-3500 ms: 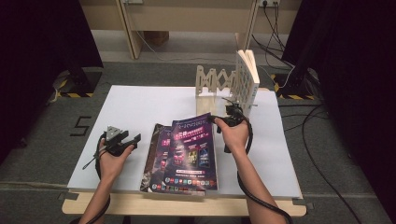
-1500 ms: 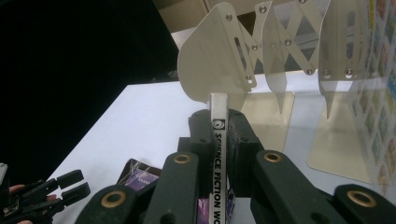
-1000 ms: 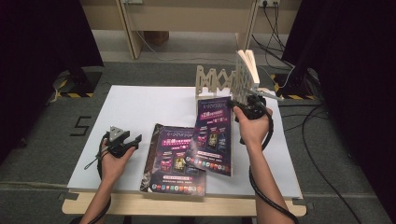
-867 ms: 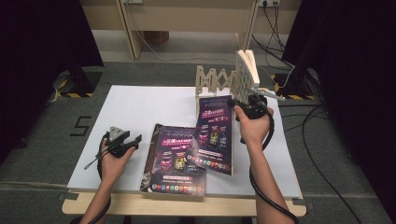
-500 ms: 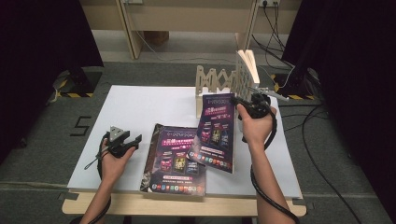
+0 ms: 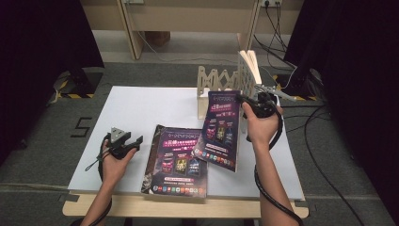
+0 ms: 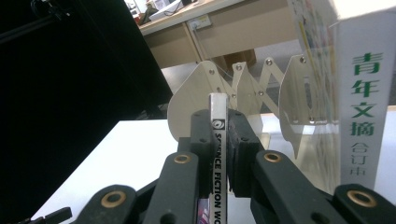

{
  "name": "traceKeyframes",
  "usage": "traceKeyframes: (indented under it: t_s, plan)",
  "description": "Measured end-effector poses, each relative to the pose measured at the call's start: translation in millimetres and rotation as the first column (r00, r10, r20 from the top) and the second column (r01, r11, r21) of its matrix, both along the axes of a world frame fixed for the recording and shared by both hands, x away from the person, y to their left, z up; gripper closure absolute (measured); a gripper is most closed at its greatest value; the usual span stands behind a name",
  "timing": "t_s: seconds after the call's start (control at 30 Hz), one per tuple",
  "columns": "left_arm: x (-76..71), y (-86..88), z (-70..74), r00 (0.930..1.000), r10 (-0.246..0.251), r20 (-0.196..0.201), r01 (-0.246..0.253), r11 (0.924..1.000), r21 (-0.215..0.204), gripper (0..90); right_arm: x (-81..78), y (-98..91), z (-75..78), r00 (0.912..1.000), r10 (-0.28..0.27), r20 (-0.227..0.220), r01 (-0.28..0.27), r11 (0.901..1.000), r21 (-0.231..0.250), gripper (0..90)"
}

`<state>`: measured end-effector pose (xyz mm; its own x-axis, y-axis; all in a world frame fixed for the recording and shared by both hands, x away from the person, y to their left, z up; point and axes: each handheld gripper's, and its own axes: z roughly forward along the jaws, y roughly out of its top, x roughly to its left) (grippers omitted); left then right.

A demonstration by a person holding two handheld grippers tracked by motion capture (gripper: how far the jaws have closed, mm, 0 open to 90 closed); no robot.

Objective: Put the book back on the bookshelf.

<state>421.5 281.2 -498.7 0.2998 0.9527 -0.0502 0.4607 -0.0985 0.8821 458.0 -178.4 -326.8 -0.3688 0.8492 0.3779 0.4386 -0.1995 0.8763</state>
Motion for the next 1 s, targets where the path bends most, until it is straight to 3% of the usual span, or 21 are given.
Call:
traceKeyframes:
  t_s: [1.0]
  plan:
    - [-0.1,-0.3,-0.1,1.0,-0.002,0.004,0.002,1.0,0.001,42.0,0.7,-6.8,13.7,0.9986,-0.028,0.044,0.028,0.9996,0.004,83.6]
